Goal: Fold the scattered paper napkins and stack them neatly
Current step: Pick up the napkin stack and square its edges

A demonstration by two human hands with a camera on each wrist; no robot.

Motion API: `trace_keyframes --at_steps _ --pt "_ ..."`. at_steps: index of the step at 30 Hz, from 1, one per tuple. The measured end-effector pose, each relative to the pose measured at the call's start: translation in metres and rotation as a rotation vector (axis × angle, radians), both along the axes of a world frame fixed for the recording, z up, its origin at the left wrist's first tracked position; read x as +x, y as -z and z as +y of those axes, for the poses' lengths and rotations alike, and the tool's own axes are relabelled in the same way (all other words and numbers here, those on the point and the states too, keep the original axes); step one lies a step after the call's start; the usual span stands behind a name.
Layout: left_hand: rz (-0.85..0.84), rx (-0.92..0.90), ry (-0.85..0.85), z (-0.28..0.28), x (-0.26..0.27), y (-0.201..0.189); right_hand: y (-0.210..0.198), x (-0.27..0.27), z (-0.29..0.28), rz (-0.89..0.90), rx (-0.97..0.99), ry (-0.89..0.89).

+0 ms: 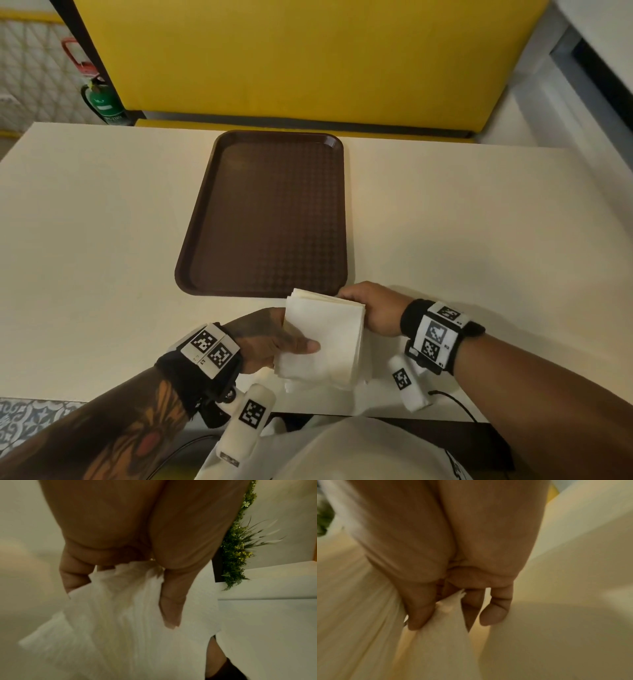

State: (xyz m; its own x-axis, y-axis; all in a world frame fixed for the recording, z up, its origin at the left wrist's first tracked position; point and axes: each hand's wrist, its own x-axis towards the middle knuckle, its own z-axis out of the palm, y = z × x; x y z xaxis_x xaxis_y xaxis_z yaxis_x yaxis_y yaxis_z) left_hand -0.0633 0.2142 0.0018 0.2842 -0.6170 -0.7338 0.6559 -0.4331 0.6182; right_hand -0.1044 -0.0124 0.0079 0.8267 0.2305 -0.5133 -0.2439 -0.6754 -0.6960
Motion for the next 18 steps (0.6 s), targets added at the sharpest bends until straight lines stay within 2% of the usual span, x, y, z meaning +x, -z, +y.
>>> trace_keyframes --at_steps 2,6,10,15,18 --pt "0.01 -0.023 -0.014 -0.001 0.002 -0.002 0.003 0.002 -0.003 0.023 0.06 0.084" --pt "0.034 -0.036 -0.05 0.002 0.007 -0.003 0.0 0.003 0.003 0.125 0.37 0.313" --pt "-0.005 -0.028 -0.098 0.001 0.014 -0.006 -0.005 0.01 0.008 0.14 0.558 0.456" --pt "-0.043 -0.077 -0.189 0.002 0.025 -0.008 -0.012 0.02 0.015 0.16 0.624 0.701" --pt "-0.048 -0.114 -0.28 -0.001 0.033 -0.013 -0.014 0.023 0.019 0.302 0.622 0.698"
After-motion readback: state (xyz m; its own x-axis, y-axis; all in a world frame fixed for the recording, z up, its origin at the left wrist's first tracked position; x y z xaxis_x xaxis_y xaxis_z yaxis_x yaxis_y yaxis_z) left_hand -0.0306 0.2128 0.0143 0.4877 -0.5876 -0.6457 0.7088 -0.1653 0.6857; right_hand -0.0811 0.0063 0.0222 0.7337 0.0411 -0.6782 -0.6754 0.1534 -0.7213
